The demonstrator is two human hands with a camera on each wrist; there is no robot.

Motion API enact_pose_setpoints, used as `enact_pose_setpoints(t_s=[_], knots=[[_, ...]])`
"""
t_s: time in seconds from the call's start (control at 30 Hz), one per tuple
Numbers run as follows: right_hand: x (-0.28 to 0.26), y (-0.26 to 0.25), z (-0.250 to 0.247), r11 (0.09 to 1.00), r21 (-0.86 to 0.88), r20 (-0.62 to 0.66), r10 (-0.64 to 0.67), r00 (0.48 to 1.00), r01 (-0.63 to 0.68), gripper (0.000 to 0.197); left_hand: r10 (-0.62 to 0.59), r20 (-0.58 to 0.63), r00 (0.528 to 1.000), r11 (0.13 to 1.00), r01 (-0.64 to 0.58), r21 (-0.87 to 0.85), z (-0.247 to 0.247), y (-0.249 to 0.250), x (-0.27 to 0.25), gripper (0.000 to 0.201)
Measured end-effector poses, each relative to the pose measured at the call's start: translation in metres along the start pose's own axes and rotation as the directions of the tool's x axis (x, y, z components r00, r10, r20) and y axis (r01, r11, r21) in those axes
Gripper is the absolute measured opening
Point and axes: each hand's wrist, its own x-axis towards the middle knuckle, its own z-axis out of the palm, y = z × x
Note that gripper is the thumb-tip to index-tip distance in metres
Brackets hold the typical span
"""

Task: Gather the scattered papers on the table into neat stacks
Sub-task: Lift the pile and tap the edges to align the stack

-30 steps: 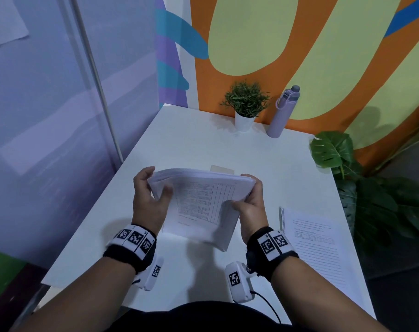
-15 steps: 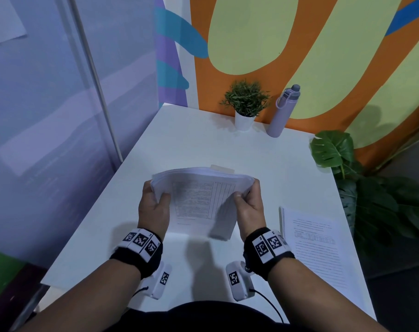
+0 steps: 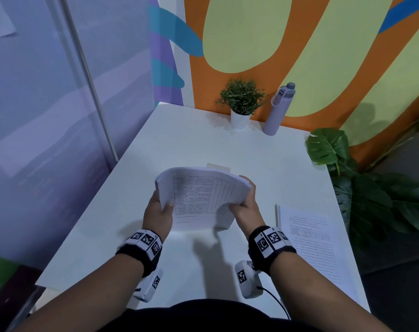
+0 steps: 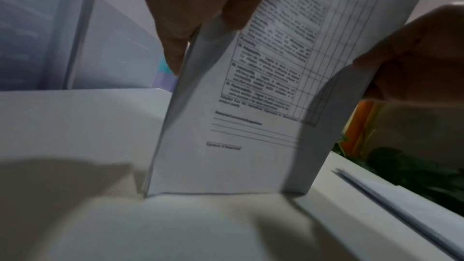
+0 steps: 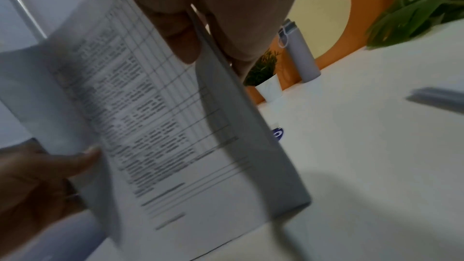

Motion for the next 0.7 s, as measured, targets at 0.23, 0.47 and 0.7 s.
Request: enact_pose_setpoints(t_s=[0.23, 0.47, 0.7], knots=[[-0.001, 0.071, -0.099, 0.763, -0.577, -0.152, 0.252, 0.956, -0.293, 0.067, -0.012, 0.006, 1.0, 0.991, 0.011, 0.134, 0.024, 0.011, 0.004, 0.021], [-0.049, 0.134, -0.206, 0.277, -0.577, -0.656, 0.402, 0.639, -0.768, 0.063, -0.13, 0.103, 0.986, 0.969, 0.105, 0.224, 0.048, -0.003, -0.006, 0.025], [-0.071, 0.15, -0.222, 0.173, -0.473, -0.686, 0.543, 0.484, -0.864, 0.077, -0.191, 0.116, 0.975, 0.952, 0.155, 0.265, 0.051, -0.008, -0.009, 0.032]])
